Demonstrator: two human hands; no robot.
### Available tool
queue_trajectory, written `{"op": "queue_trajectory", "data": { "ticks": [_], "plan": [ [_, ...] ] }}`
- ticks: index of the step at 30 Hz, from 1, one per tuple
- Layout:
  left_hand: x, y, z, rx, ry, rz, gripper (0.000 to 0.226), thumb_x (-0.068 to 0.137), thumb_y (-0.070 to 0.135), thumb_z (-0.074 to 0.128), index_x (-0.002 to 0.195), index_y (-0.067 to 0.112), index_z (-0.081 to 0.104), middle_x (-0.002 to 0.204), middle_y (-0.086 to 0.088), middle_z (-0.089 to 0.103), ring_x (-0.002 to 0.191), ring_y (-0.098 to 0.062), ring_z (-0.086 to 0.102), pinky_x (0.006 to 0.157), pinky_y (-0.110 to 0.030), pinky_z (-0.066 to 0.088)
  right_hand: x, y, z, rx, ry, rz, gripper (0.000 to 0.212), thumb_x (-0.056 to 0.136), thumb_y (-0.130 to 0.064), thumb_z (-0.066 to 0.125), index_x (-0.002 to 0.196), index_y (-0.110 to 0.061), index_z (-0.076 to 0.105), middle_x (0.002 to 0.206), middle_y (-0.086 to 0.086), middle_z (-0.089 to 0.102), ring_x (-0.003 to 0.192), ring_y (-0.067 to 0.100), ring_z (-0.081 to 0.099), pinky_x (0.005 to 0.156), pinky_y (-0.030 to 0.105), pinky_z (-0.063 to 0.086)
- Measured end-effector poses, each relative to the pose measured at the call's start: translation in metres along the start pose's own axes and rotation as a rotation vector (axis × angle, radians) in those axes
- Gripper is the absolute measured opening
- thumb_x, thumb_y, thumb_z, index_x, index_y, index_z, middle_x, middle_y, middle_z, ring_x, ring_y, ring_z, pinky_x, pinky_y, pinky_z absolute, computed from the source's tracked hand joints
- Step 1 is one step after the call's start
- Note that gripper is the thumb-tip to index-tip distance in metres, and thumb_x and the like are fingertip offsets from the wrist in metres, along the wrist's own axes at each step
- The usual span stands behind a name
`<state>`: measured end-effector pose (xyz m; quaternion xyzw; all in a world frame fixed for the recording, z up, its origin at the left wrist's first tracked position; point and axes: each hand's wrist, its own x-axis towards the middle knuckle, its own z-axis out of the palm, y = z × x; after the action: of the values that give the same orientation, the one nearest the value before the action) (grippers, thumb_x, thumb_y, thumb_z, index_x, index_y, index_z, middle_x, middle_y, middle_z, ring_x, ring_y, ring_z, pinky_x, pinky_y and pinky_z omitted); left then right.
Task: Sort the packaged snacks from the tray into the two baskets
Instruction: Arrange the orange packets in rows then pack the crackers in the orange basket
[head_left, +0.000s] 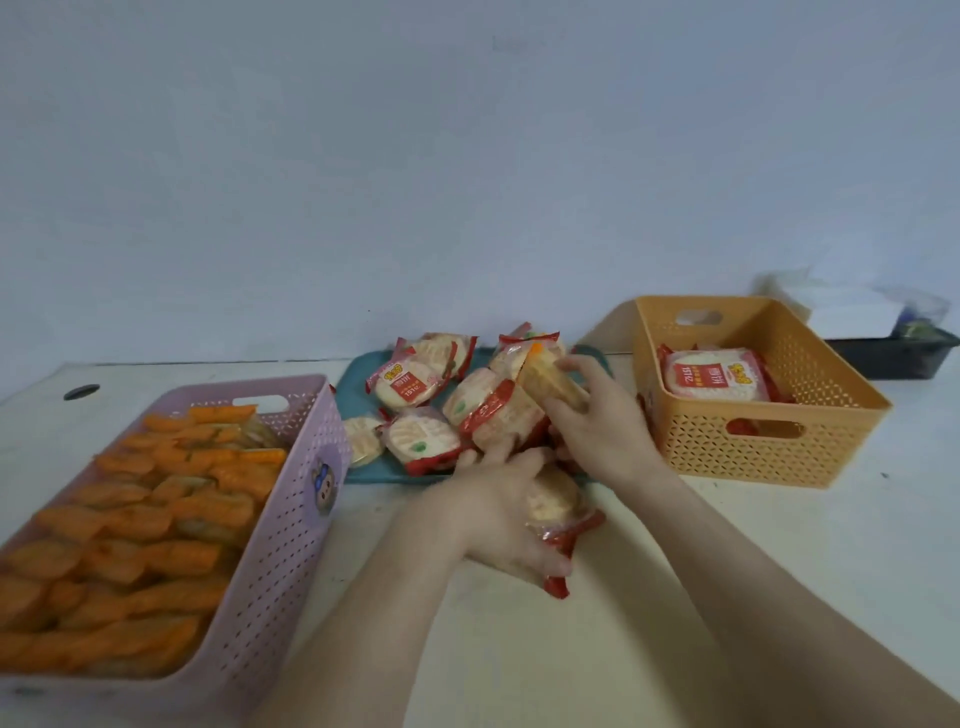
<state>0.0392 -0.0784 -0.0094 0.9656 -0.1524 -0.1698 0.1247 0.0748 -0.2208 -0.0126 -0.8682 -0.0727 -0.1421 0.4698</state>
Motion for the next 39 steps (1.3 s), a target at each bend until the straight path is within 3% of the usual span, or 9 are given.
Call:
{"op": "queue_trajectory", "data": {
  "ticks": [4,10,15,20,23,26,29,33,39],
  "plan": [
    [0.000,-0.010,0.010,-0.017,0.254,0.007,0.102,0.056,0.048,0.080,0.145,0.034,0.033,0.147,0.007,0.030,0.131,-0.024,0.037,0.104,-0.041,0.042,-0.011,-0.004,0.001,0.078,-0.008,-0.006,0.039,0.086,-0.015,0.059,0.122,-0.027,0.049,0.099,0.002,0.062,0.085,0.023,0.065,0.078,0.048,0.056],
    [-0.006,-0.022,0.004,-0.247,0.617,-0.123,0.096,0.060,0.031,0.079,0.144,0.039,0.033,0.144,0.003,0.029,0.132,-0.027,0.028,0.110,-0.040,0.030,-0.019,-0.010,-0.008,0.206,0.090,0.067,0.029,0.083,-0.013,0.068,0.105,-0.020,0.050,0.087,-0.006,0.060,0.070,0.020,0.065,0.065,0.044,0.058],
    [-0.010,-0.028,-0.001,-0.291,0.516,-0.316,0.112,0.065,0.053,0.078,0.151,0.036,0.008,0.161,-0.002,0.002,0.146,-0.034,0.006,0.116,-0.049,0.020,-0.023,-0.018,-0.005,0.236,0.133,0.019,0.023,0.082,-0.020,0.070,0.102,-0.025,0.058,0.088,-0.013,0.059,0.080,0.008,0.057,0.067,0.022,0.046],
    [-0.044,-0.012,-0.049,-0.321,0.748,-0.066,0.059,0.084,0.030,0.063,0.140,0.024,0.044,0.141,-0.001,0.049,0.127,-0.020,0.047,0.107,-0.036,0.038,-0.015,-0.047,-0.001,0.278,0.147,-0.079,0.031,0.081,-0.020,0.072,0.108,-0.025,0.057,0.092,-0.004,0.063,0.081,0.013,0.062,0.070,0.024,0.050],
    [-0.077,-0.025,-0.102,-0.251,0.818,-0.081,0.030,0.083,0.011,0.056,0.104,0.029,0.069,0.108,0.006,0.070,0.100,-0.014,0.065,0.091,-0.033,0.051,-0.005,-0.085,0.011,0.310,0.083,-0.159,0.022,0.084,-0.022,0.065,0.105,-0.026,0.061,0.090,-0.002,0.067,0.074,0.016,0.063,0.068,0.035,0.051],
    [-0.100,-0.061,-0.136,-0.224,0.747,-0.168,0.030,0.080,0.002,0.056,0.072,0.024,0.073,0.079,0.007,0.072,0.081,-0.013,0.068,0.074,-0.028,0.053,0.005,-0.122,0.023,0.265,0.025,-0.267,0.021,0.087,-0.022,0.058,0.108,-0.024,0.063,0.090,-0.005,0.068,0.082,0.016,0.065,0.077,0.037,0.053],
    [-0.112,-0.110,-0.136,-0.039,0.528,-0.211,0.024,0.081,0.007,0.063,0.077,0.025,0.078,0.080,0.013,0.071,0.083,-0.008,0.065,0.068,-0.021,0.046,0.009,-0.152,0.044,0.200,-0.056,-0.361,0.028,0.088,-0.022,0.061,0.116,-0.023,0.059,0.089,-0.003,0.067,0.076,0.013,0.062,0.068,0.025,0.049],
    [-0.110,-0.153,-0.114,0.096,0.252,-0.209,0.024,0.085,0.040,0.064,0.106,0.033,0.074,0.115,0.015,0.063,0.112,-0.011,0.054,0.100,-0.029,0.043,0.010,-0.172,0.075,0.043,-0.158,-0.432,0.024,0.084,-0.023,0.065,0.107,-0.025,0.060,0.086,-0.001,0.069,0.072,0.014,0.063,0.068,0.030,0.053],
    [-0.109,-0.174,-0.107,-0.113,0.411,-0.158,0.006,0.080,0.030,0.074,0.079,0.035,0.077,0.105,0.013,0.072,0.100,-0.008,0.062,0.096,-0.037,0.049,0.010,-0.173,0.104,-0.283,-0.286,-0.457,0.025,0.083,-0.033,0.062,0.107,-0.027,0.063,0.098,-0.003,0.070,0.091,0.018,0.062,0.071,0.031,0.050]
  ]
}}
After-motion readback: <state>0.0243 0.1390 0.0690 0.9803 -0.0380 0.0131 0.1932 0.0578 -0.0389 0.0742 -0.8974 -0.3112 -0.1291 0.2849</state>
